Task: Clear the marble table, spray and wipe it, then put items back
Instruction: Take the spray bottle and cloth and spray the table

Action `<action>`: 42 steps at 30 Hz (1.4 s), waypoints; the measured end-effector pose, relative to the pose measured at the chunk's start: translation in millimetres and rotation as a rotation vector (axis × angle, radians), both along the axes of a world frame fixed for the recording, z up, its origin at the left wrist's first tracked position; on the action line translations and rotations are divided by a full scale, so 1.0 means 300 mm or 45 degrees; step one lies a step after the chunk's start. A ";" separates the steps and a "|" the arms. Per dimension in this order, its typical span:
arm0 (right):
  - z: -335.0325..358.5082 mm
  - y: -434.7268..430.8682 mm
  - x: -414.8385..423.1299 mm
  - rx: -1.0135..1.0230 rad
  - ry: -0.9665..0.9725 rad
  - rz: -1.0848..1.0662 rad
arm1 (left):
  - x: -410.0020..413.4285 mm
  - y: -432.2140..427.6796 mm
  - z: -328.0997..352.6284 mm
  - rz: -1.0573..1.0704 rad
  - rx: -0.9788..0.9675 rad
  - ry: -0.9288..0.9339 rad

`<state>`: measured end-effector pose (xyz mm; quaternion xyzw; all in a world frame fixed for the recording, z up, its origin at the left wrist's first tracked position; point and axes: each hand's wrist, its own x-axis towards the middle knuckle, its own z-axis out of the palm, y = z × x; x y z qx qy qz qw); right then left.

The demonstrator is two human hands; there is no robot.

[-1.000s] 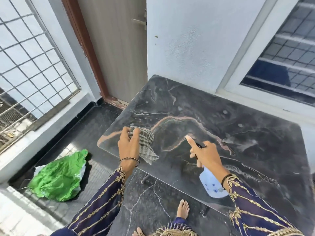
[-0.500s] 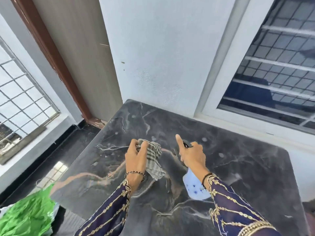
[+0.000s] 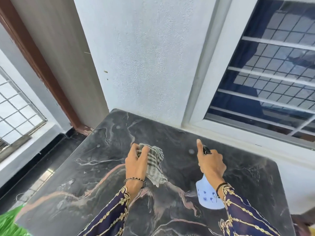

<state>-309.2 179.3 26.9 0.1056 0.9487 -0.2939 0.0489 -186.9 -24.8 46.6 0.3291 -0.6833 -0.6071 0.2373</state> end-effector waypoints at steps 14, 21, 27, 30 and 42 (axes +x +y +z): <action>0.007 0.157 0.431 0.018 -0.046 -0.096 | 0.420 -0.040 0.043 0.025 -0.015 0.047; 0.023 0.104 0.803 -0.172 -0.106 0.041 | 0.719 -0.091 0.040 0.093 -0.003 0.014; -0.006 0.082 1.074 -0.194 -0.191 0.070 | 0.866 -0.072 0.031 0.079 -0.017 -0.016; -0.012 0.129 1.168 -0.101 -0.261 0.101 | 0.900 -0.040 0.029 0.023 -0.001 -0.027; -0.001 0.539 1.290 -0.042 -0.132 -0.274 | 0.805 0.259 0.035 -0.273 0.023 0.005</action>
